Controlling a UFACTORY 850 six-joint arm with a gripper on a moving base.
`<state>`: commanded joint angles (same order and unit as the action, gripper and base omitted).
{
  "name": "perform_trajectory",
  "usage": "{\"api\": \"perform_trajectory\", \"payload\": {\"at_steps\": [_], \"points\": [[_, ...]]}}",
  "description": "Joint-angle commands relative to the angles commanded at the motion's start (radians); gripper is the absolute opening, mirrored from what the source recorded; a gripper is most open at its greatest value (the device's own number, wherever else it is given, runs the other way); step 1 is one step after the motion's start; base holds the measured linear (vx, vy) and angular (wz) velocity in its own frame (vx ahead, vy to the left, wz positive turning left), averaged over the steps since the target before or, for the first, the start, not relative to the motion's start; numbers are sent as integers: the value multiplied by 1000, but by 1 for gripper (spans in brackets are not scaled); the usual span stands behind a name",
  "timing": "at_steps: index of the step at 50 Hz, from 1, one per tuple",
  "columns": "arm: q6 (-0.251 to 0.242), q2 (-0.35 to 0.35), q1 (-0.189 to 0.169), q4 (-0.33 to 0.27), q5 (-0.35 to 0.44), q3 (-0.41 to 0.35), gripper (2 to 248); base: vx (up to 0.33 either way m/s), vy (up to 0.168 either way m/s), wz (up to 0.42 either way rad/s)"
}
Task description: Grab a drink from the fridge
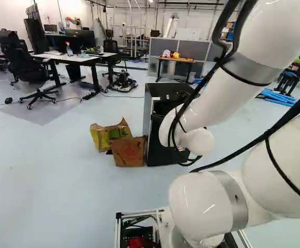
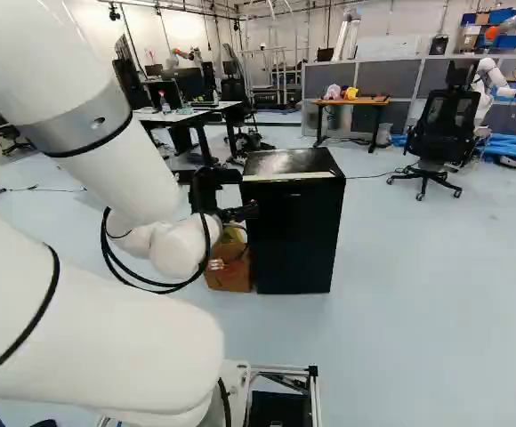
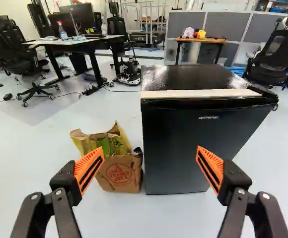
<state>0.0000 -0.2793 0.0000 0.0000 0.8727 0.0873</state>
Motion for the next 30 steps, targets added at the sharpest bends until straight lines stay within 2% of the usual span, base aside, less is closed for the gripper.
{"api": "perform_trajectory", "payload": {"at_steps": [14, 30], "points": [[0, 0, 0, 0, 0, 0, 247, 43, -60, 19], [0, 0, 0, 0, 0, 0, 247, 30, -28, 101]]}}
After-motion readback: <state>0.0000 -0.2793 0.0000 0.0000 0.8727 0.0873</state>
